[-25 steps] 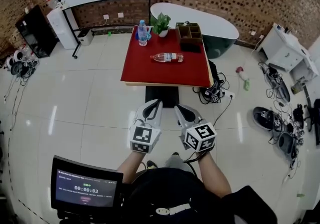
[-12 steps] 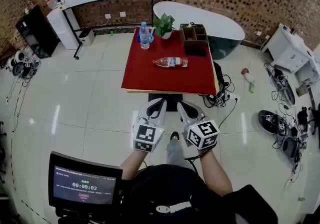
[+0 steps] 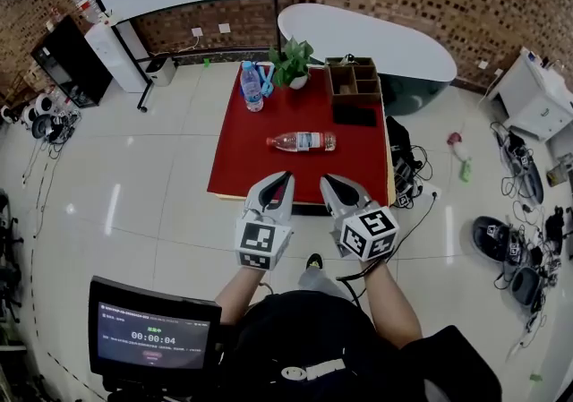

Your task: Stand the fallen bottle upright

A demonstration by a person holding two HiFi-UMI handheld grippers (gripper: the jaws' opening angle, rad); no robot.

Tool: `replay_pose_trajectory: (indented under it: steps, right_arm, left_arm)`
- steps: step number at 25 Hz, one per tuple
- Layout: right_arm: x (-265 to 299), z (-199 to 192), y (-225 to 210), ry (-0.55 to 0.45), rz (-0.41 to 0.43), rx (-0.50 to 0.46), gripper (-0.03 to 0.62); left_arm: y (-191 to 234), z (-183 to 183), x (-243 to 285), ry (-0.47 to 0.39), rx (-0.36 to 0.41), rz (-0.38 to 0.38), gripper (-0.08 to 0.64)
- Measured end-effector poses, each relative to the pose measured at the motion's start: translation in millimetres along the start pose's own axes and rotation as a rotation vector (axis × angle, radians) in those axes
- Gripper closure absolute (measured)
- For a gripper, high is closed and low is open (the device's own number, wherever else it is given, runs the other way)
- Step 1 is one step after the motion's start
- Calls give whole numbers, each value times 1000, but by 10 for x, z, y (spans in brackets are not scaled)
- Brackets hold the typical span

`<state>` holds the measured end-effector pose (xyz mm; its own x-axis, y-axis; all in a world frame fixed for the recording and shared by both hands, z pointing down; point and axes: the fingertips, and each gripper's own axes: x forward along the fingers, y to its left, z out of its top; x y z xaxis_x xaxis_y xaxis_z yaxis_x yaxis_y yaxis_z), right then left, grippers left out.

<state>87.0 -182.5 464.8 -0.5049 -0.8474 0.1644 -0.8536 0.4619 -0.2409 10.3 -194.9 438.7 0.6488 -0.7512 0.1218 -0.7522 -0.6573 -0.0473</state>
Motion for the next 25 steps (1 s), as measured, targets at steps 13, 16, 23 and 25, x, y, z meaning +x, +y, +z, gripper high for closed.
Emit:
replay_pose_trajectory:
  steps: [13,16,23,25]
  right_arm:
    - [997,94,-791,170,190,-148,413]
    - [1293,-81,-701,296,276,-303,344]
    - [1959,-926,-743,727,353,-898,327]
    - [2169,-1129,-762,804,378,-976,327]
  left_arm:
    - [574,-31,909,66,-1,132,560]
    - [728,-87,910,78,-5,150,560]
    - [1143,-186,941,77,1,144,560]
    - [1328,-179,940,71,2,152,558]
